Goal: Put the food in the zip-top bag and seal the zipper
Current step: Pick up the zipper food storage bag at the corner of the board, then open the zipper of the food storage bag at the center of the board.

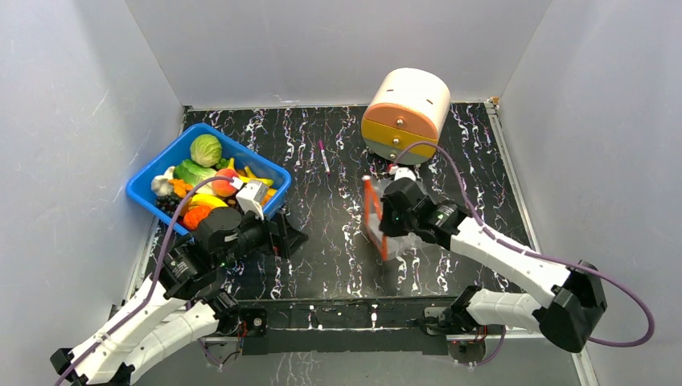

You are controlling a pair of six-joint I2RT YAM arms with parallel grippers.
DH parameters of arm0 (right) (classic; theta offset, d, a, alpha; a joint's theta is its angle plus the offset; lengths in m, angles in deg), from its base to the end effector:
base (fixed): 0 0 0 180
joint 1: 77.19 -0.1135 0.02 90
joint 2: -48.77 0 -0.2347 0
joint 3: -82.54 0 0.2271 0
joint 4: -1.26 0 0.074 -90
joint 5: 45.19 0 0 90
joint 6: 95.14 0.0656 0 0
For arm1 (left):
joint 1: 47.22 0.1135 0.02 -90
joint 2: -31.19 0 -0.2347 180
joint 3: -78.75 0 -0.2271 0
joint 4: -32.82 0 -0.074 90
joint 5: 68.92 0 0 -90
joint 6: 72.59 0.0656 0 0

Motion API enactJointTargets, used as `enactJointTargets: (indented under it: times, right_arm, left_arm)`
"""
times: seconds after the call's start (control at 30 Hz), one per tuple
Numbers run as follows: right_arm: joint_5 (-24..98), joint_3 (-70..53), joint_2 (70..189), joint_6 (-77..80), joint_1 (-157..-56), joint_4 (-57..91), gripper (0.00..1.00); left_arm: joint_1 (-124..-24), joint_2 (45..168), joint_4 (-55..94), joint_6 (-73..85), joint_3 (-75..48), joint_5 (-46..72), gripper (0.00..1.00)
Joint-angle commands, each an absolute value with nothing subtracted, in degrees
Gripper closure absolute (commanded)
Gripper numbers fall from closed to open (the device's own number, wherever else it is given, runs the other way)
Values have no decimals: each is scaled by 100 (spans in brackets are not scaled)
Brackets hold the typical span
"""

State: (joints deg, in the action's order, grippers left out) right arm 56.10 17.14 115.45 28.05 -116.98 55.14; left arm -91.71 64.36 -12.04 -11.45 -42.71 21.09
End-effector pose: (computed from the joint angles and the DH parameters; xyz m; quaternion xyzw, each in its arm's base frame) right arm 0.1874 0.1393 0.2104 -0.0253 0.9496 0.1017 0.2953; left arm 0.1144 -0.1124 0.2926 0.1110 0.8090 -0.3447 0.4630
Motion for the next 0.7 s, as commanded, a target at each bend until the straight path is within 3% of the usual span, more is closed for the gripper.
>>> enactJointTargets:
  times: [0.0,0.23,0.47,0.67]
  right_arm:
    - [4803,1078,11203,3292,-13036,4906,100]
    - [4813,539,11496,3577,-14055,4345,100]
    - [5114,294,11868,3660,-14515,4087,100]
    - [5107,576,11814,3914,-14574,3649,100]
  left_arm:
    - [-9205,6498,-479,-2053,-3972,1621,10]
    - [-9203,6883,-304,-2357,-3801,1278,12]
    - [-9205,7015,-694,-2443,-3957,1785,15]
    - [-9198,7101,-922,-2333,-3963,1976,27]
